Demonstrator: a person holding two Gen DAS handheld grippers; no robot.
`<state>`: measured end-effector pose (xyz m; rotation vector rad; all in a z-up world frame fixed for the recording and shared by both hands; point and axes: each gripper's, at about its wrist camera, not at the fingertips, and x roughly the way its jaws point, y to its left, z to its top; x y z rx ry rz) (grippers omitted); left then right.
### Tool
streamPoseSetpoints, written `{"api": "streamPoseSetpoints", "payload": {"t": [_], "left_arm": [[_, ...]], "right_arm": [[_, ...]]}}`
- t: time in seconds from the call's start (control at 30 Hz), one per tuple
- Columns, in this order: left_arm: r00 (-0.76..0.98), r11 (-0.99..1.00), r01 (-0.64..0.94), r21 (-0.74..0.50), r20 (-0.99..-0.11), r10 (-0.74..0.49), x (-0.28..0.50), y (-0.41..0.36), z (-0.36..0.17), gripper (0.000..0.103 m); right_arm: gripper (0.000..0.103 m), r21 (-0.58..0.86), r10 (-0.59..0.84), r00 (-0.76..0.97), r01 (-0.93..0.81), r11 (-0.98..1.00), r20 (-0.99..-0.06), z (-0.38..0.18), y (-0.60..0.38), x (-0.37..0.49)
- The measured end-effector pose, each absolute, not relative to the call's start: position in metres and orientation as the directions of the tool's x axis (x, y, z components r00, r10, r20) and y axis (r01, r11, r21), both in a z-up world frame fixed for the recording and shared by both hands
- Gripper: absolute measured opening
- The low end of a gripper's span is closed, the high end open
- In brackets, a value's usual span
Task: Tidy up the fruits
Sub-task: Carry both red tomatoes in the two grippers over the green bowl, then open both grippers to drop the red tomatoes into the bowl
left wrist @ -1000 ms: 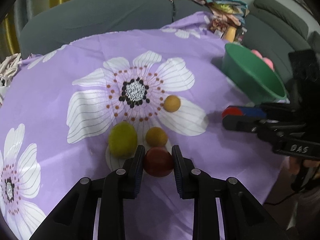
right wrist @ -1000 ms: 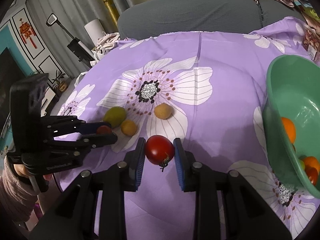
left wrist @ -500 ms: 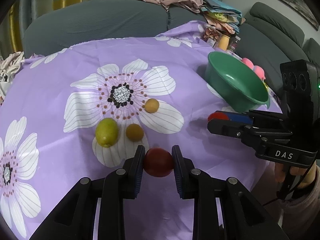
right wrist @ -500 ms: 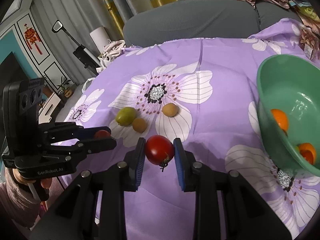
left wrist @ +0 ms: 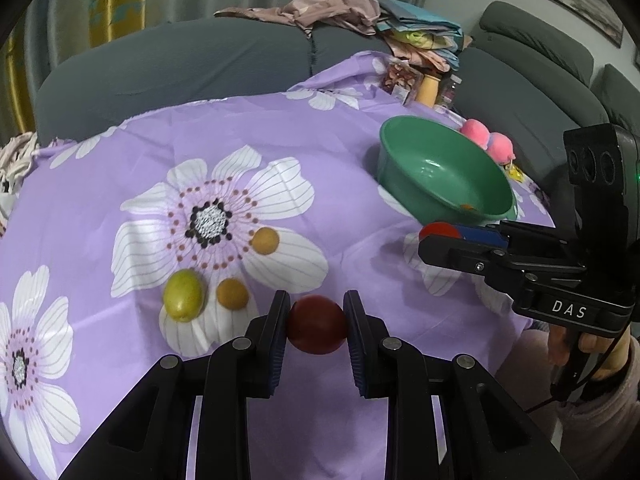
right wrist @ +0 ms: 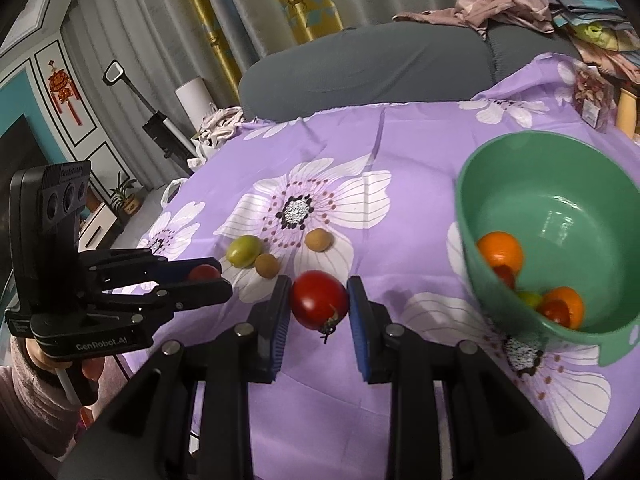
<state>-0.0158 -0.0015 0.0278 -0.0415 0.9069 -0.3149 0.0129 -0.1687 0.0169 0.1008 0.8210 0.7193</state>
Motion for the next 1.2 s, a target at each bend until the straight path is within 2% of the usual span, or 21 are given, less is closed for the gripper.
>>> {"api": "streamPoseSetpoints", "payload": {"t": [0.43,0.93,1.2], "left_arm": [[0.581,0.930,0.325,-0.175,-0.739,-0.342,0.010,-0.036,0.039,0.027],[0.559,0.857,0.466,-0.221,-0.677,-0.479,0.064,-0.110,0.057,0.027],[0.509,0.826,0.529,-0.197,-0.705,-0.494,0.084,-0.150,0.042,0.027]], "right_arm": [[0.029,0.340,0.583,0.541,-0.486,0.805,-0.606,0.027,-0.209,0.023],[0.029,0.313,0.473,0.646,-0.355,0.881,-0.599,0.030,-0.272,0.047],[0.029,0.297,0.422,0.648,-0.301,0.906,-0.633,0.019,-0.292,0.057]]}}
